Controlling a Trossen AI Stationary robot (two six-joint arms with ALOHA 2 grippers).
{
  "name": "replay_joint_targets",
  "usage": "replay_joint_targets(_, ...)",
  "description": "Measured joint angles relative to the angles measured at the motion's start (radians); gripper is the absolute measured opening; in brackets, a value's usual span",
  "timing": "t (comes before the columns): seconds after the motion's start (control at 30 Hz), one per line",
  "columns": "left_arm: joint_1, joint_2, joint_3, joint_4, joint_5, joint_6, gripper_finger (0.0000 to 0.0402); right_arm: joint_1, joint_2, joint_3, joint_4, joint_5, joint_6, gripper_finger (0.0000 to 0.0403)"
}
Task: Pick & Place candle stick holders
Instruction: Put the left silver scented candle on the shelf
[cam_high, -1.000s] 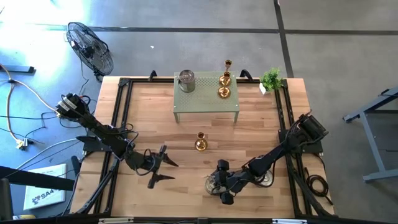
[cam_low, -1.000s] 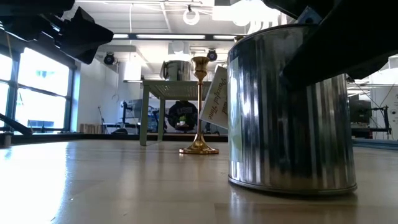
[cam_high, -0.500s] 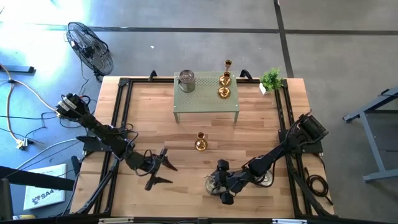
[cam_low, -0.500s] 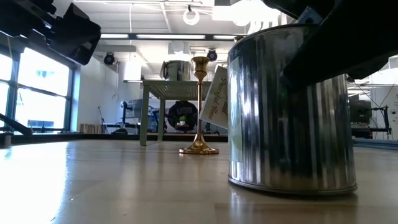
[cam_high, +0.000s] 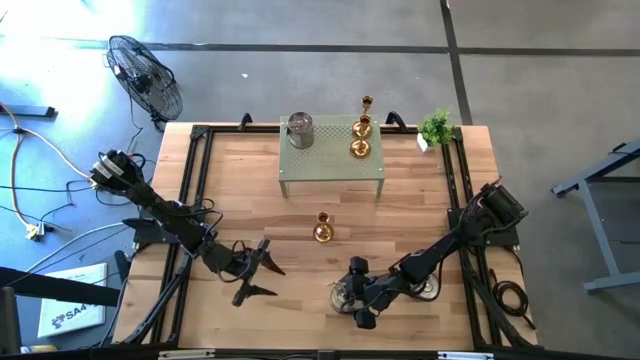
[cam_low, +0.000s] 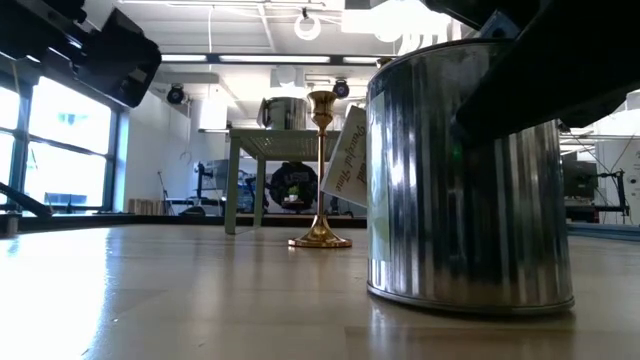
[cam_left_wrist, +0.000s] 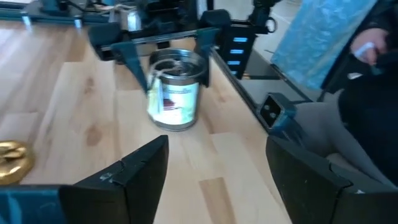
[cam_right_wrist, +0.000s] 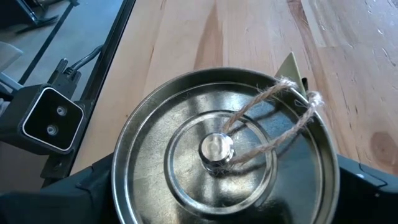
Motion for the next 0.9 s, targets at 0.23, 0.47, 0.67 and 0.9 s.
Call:
replay_joint_targets(0.23,0.000,0.000,0.000,-0.018,-0.002,-0.065,0.0343,0.000,0.000,0.000,0.000,0.001,0.000,0.0361)
replay_joint_targets(0.47,0.000,0.000,0.000,-0.028,-0.078,-0.131,0.0391,0.000,0.000,0.000,0.000,0.001,0.000,0.0361)
replay_joint_targets(0.67,-0.001,0.000,0.000,-0.028,-0.120,-0.122,0.0397,0.000,0.000,0.000,0.000,0.002,0.000,0.0361)
replay_joint_targets(0.9,-0.001,0.000,0.000,-0.027,-0.085,-0.096,0.0393,0.000,0.000,-0.001,0.002,0.005,0.000,0.0361)
